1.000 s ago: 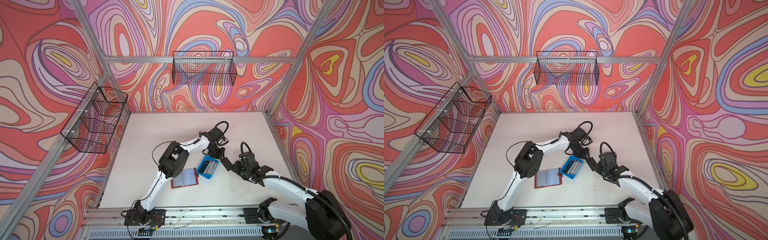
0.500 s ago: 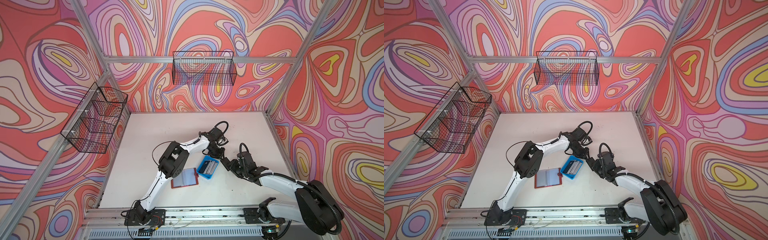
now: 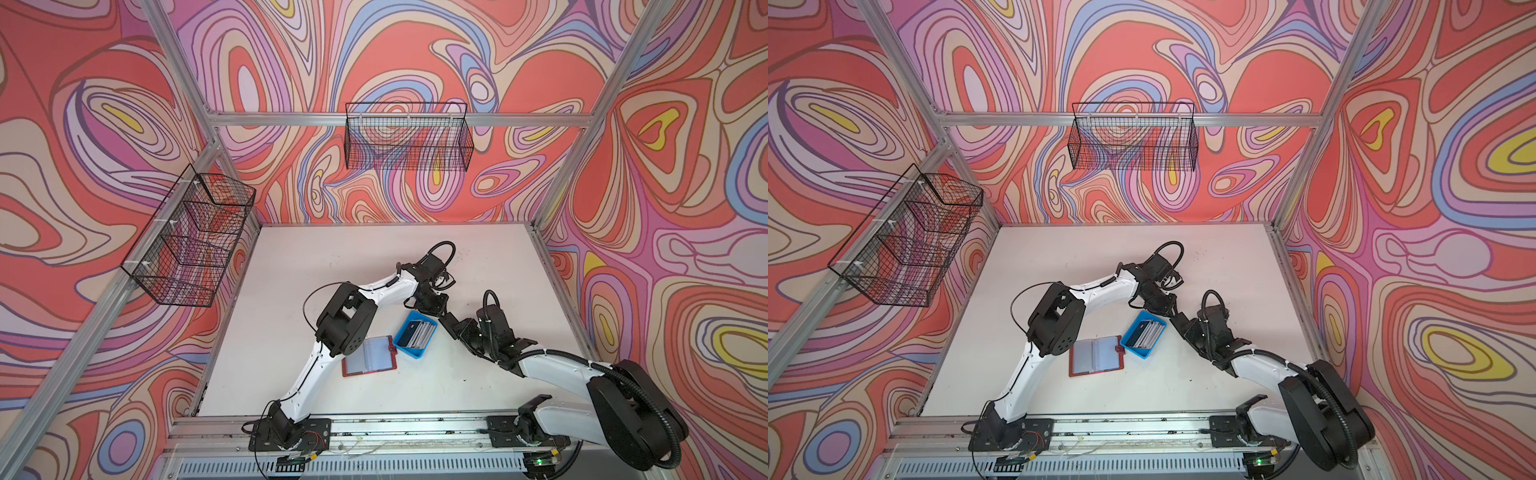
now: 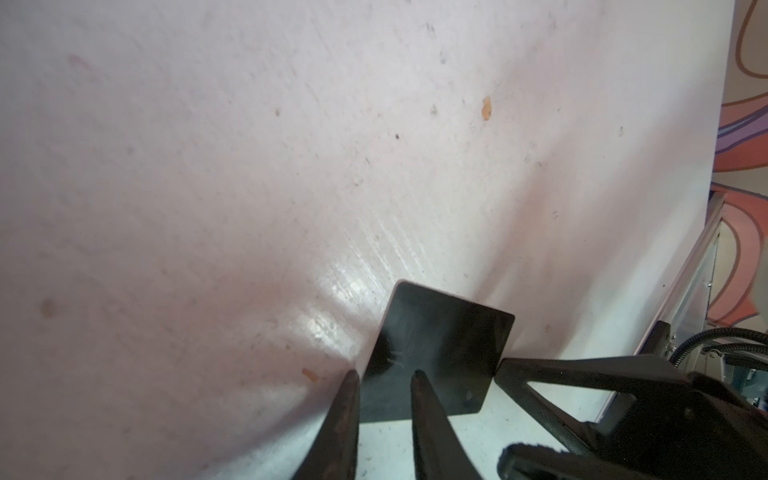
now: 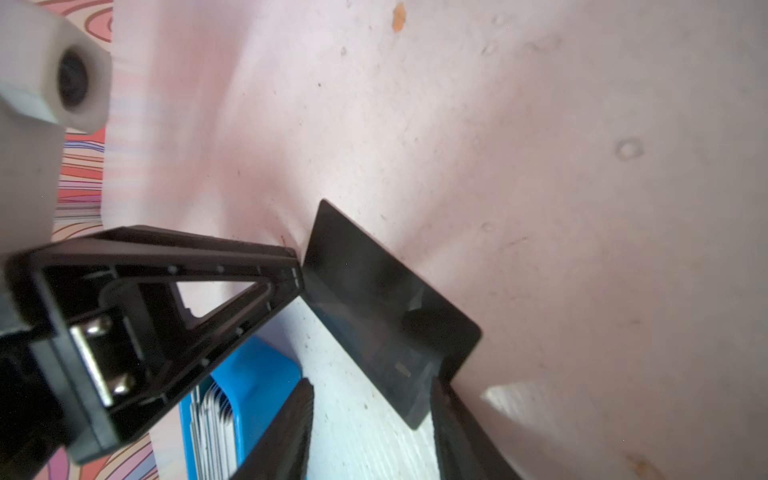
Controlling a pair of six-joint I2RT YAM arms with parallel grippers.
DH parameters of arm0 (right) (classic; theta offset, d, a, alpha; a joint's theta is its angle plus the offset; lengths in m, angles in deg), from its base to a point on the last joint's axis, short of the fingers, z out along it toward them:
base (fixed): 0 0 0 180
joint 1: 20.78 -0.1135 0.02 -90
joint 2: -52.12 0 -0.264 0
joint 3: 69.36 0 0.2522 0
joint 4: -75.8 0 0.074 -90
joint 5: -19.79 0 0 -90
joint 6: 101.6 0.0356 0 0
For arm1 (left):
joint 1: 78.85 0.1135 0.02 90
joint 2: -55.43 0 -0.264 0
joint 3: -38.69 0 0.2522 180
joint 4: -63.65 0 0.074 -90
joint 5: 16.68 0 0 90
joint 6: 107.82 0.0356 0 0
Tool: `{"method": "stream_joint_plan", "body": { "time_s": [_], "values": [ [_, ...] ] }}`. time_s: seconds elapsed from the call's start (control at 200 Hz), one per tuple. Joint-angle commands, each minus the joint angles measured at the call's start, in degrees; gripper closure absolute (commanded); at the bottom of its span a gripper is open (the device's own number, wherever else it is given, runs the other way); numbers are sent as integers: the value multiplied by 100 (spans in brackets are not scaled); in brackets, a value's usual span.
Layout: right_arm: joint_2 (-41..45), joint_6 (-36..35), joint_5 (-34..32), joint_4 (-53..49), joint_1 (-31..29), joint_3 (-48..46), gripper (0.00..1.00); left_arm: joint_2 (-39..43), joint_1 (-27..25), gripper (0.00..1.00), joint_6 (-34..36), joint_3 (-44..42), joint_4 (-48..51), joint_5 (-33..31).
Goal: Put the credit cards into the card holder
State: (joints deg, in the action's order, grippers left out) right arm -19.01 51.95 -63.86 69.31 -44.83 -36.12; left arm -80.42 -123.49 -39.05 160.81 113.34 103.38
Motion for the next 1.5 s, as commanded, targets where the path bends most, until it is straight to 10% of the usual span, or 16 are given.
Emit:
{"method": "stream_joint_plan", "body": {
  "time_s": [0.0,0.606,1.492],
  "values": [
    [255,140,165,459,-3,-49,52,-60,-123,75,41,-245,378,-83],
    [1409,-2,-1292,-2440,-3,295,43,-12,-157,76,58,-69,674,-800],
    [-155,269,23,469,-1,-112,45,-73,-360,76,180,-64,640,-335]
  ]
}}
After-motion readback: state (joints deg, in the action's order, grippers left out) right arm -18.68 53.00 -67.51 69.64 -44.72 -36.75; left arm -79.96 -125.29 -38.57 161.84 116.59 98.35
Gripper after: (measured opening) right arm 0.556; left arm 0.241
